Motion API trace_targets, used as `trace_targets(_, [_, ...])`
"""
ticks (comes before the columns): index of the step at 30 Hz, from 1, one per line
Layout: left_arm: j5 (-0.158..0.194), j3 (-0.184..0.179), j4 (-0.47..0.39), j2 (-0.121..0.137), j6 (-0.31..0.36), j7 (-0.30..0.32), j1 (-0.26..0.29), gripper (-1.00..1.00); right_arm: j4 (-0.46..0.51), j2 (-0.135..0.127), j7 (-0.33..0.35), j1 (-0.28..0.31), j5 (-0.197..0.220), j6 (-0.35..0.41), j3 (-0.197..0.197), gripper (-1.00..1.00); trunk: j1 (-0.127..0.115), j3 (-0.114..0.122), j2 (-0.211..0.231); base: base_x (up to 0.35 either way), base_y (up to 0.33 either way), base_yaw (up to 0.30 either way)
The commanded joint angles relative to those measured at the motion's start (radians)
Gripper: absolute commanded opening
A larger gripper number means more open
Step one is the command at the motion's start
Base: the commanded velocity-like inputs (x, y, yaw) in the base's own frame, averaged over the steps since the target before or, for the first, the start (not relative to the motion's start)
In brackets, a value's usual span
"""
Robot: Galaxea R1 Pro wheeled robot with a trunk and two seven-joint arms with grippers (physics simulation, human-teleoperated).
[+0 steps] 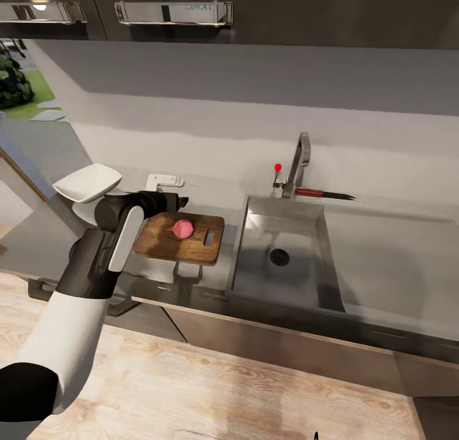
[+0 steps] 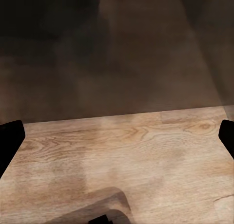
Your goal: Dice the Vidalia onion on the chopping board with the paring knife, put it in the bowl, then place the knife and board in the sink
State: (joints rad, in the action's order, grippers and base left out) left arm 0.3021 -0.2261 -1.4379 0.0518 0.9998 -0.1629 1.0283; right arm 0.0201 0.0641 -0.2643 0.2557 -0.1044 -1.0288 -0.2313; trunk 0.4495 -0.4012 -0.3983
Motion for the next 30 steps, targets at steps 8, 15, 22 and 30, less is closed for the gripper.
trace_targets(8, [0.011, -0.004, 0.003, 0.002, 0.003, -0.010, 0.001, 1.00, 0.000, 0.000, -0.006, 0.001, -0.011, -0.002, -0.006, 1.00, 0.001, -0.002, -0.002, -0.112, 0.000, 0.000])
trace_targets(15, [0.011, -0.004, 0.004, 0.002, 0.003, -0.010, 0.001, 1.00, 0.000, 0.000, -0.006, 0.001, -0.011, -0.002, -0.006, 1.00, 0.001, -0.002, -0.002, -0.236, 0.000, 0.000])
trace_targets(22, [0.011, -0.004, 0.012, 0.003, 0.004, -0.010, 0.001, 1.00, 0.000, 0.000, -0.006, 0.001, -0.011, -0.002, -0.006, 1.00, 0.001, -0.002, -0.002, -0.216, 0.000, 0.000])
trace_targets(30, [0.011, -0.004, 0.015, 0.003, 0.005, -0.010, 0.001, 1.00, 0.000, -0.001, -0.006, 0.001, -0.011, -0.002, -0.006, 1.00, 0.001, -0.002, -0.002, -0.172, 0.000, 0.000])
